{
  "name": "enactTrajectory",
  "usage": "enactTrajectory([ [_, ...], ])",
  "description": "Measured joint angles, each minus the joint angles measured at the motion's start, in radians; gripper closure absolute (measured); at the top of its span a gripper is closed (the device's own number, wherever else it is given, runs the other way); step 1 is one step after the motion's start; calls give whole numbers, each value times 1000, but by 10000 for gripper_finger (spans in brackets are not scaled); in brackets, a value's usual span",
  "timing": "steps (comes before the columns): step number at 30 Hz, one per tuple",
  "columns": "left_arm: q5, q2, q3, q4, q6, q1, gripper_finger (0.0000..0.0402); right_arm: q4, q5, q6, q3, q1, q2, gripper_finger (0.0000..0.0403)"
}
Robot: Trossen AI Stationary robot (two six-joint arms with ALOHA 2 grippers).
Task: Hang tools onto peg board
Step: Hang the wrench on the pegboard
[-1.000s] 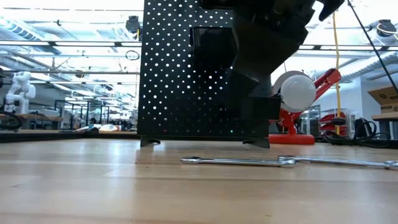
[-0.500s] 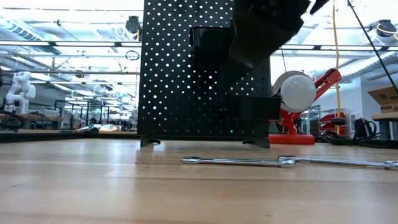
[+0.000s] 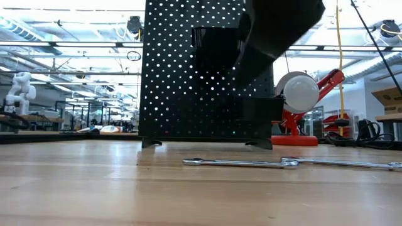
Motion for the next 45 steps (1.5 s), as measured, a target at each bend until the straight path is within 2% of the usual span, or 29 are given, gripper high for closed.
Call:
enactTrajectory([
  [9, -279, -3, -327, 375, -178, -241, 398, 33, -16, -52, 0, -13, 78, 284],
  [15, -471, -3, -498, 546, -310, -350, 398, 15, -17, -64, 0, -45, 130, 262],
  [26, -668, 1, -732, 811, -449, -450, 397, -22, -179, -46, 5, -115, 184, 298],
  [32, -684, 2, -805, 820, -544, -451, 393, -18, -271, -57, 5, -129, 206, 350],
  [34, -684, 2, -822, 817, -566, -449, 392, -13, -269, -51, 6, -127, 209, 381],
  [36, -685, 2, -842, 825, -576, -445, 391, -9, -268, -50, 5, -125, 209, 395],
  [41, -685, 2, -902, 826, -632, -427, 390, 20, -267, -32, 2, -120, 208, 400],
  [45, -703, 2, -968, 824, -733, -395, 390, 40, -237, -33, 4, -111, 206, 402],
])
